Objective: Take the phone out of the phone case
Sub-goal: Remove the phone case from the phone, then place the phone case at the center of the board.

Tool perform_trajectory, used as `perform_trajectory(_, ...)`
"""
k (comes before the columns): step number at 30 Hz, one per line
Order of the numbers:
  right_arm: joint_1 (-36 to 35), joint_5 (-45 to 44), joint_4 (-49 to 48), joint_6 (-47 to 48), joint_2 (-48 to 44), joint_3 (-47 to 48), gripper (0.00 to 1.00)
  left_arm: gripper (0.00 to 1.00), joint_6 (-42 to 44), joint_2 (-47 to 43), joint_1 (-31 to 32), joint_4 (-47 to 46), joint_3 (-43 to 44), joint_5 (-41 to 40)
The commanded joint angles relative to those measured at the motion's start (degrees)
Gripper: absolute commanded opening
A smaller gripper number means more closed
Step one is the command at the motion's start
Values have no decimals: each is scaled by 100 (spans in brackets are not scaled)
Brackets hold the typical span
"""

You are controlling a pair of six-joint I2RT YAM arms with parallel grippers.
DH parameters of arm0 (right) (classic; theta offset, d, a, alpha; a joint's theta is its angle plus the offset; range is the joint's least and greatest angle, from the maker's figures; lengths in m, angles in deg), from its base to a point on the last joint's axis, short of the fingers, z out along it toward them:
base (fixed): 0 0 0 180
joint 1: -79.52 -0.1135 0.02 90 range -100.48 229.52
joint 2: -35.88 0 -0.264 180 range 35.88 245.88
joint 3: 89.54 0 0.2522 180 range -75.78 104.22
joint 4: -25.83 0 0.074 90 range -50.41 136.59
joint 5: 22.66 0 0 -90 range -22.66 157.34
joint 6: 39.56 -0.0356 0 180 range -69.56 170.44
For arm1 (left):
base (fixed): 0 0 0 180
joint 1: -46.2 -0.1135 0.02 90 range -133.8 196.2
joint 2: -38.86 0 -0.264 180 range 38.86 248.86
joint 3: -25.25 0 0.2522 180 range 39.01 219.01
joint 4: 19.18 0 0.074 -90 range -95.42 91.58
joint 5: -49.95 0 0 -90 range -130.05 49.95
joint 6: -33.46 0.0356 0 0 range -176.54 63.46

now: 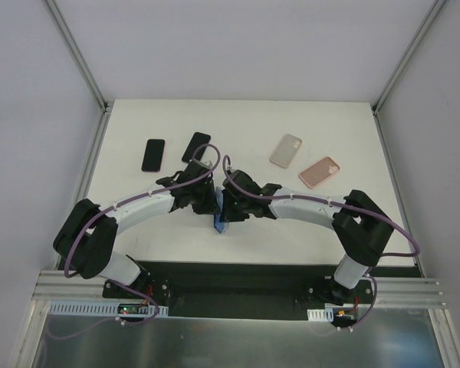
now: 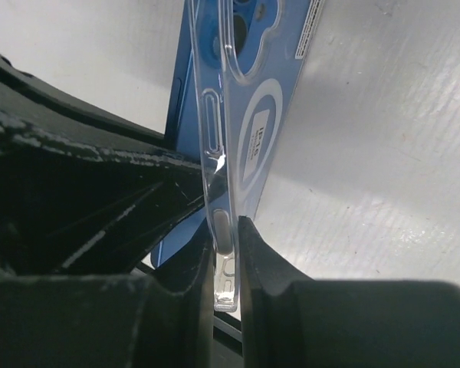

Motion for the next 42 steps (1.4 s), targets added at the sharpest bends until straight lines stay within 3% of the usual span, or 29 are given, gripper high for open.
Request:
perform_trajectory(1, 448, -548, -333, -56, -395, -302, 1, 0, 511, -483, -384, 1187, -292, 852)
perform_trajectory(8, 519, -697, -280, -4, -641, -434, 1, 0, 775, -844, -886, 1195, -222, 1502)
perform_trajectory(15, 572, -943, -8, 444, -1159, -355, 2, 0, 1013, -994, -965, 1283, 15, 1952)
perform_trajectory(26, 1080, -1076, 309, 735, -1652, -407, 1, 0, 1092, -740, -1123, 1389, 411, 1996)
perform_trajectory(32, 1861, -286, -156, 797, -1731, -1066, 1, 0, 1259, -108, -1317, 1652, 1129, 1128)
perform_trajectory(36, 2215, 295, -596, 779, -1670, -1453, 1, 0, 1530, 289, -1317, 2030, 1702, -100)
perform_trajectory(38, 2320, 375, -606, 814, -1582, -1497, 18, 0, 1636, 586, -1317, 2275, 2035, -489)
perform_trajectory(39, 2347, 340, -571, 805, -1556, -1497, 50, 0, 1741, 684, -1308, 2355, 2142, -700)
perform_trajectory(41, 2364, 60, -351, 823, -1599, -1497, 77, 0, 1856, 956, -1308, 2566, 2396, -1035)
perform_trajectory(42, 2382, -37, -263, 823, -1695, -1489, 98, 3, 1944, 1053, -1300, 2636, 2476, -1114)
